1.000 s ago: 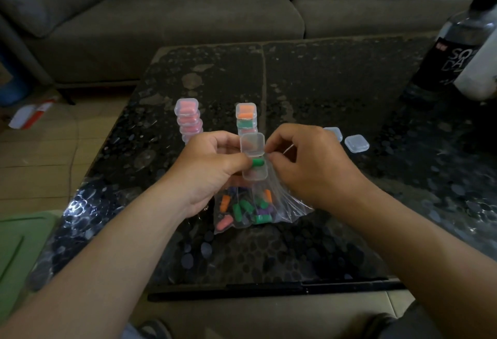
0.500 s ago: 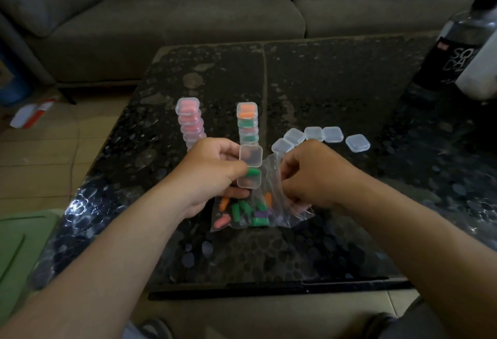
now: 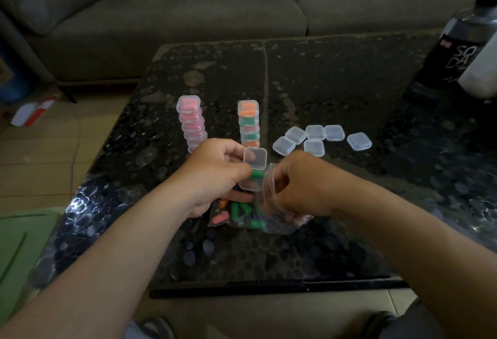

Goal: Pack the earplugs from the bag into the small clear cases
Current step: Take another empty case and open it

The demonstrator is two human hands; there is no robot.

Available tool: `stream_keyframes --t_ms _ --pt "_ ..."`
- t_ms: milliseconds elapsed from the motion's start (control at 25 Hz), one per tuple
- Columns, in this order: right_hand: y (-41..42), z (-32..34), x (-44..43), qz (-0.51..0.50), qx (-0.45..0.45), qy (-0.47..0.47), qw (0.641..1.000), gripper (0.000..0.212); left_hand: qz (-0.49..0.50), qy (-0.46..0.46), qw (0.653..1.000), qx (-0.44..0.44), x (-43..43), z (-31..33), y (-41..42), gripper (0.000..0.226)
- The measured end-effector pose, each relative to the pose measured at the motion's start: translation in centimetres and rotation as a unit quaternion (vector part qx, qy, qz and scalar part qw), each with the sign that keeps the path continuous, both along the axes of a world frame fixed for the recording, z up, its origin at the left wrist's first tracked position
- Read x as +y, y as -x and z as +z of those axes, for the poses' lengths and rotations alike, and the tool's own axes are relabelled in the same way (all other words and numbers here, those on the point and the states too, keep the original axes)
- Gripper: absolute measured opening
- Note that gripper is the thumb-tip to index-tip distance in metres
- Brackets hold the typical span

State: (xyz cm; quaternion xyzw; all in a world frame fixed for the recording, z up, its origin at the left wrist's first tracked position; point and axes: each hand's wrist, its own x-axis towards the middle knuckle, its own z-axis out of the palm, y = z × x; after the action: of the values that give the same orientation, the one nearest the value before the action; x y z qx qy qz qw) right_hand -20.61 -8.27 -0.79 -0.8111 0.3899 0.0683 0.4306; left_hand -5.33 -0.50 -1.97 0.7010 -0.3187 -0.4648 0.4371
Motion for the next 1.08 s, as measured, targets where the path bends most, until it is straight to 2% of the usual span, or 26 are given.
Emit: stream_keyframes --t_ms 400,640,840,1080 --pt "-0.18 -0.47 -0.2 0.034 0.016 0.034 0.999 0.028 0.002 -0.003 1.0 0.002 -0.12 -0.03 -0.01 0.023" --pt "-0.18 -0.72 -0.05 0.023 -0.014 0.028 0.999 0.007 0.009 0.007 1.0 0.014 -0.12 -0.13 0.02 0.021" --pt "-0.03 -0.7 -0.25 0.009 -0.033 0.021 0.999 0.014 0.025 0.008 0.999 0.017 -0.26 -0.23 -0.13 0.018" --pt "0.45 0.18 -0.65 -0.014 -0.037 0.088 0.995 0.011 0.046 0.009 0.999 0.009 -0.43 -0.33 -0.25 0.018"
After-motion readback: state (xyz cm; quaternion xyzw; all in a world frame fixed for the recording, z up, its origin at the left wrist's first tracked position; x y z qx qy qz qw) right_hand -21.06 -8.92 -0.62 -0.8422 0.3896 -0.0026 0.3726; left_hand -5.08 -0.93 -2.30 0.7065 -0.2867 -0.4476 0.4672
